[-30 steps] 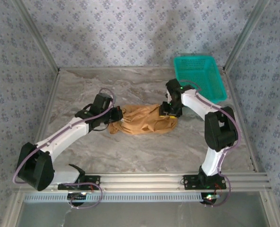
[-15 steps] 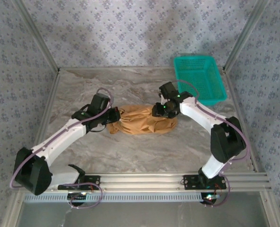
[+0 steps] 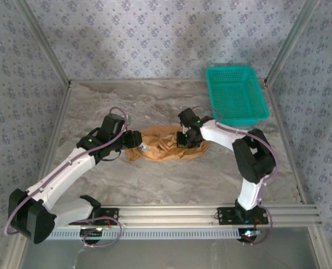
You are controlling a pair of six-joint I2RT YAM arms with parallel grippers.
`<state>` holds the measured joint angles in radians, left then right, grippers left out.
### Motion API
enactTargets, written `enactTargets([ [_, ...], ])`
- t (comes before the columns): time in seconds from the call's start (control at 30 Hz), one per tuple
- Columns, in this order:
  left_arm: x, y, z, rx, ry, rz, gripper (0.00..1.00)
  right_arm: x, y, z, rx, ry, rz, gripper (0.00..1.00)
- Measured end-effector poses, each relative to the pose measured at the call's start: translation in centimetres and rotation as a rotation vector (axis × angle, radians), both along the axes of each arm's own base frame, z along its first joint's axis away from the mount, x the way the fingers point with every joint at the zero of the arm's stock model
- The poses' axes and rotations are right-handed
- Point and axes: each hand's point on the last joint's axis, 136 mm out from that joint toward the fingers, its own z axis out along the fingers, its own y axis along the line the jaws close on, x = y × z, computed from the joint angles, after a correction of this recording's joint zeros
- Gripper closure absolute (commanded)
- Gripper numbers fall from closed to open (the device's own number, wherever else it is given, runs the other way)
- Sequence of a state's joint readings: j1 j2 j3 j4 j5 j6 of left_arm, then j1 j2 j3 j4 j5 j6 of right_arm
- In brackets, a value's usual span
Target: Fold the inside-out t-shirt
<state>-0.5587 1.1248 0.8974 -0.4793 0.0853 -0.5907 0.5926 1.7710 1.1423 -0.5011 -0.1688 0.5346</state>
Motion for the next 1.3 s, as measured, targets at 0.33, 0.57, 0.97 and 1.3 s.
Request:
enactTargets([
  [0.33, -0.5, -11.2, -2.9, 0.155, -0.008, -0.474, 0.38, -2.7, -2.5, 2.7, 0.088, -0.144, 0.006, 0.55],
  [0.57, -0.7, -13.0, -5.9, 0.205, 0.022, -0.616, 0.36, -1.2, -9.5, 3.9, 0.103, -0.174, -0.263, 0.46],
  [0.97, -1.0, -18.5, -9.2, 0.278, 0.03, -0.764, 0.58, -2.3, -11.8, 4.3, 0.137, -0.156, -0.353, 0.5],
  [1.3, 1.6, -16.7, -9.4, 0.35, 0.052, -0.677, 1.0, -3.7, -9.0, 4.4, 0.163, -0.139, -0.271, 0.54],
])
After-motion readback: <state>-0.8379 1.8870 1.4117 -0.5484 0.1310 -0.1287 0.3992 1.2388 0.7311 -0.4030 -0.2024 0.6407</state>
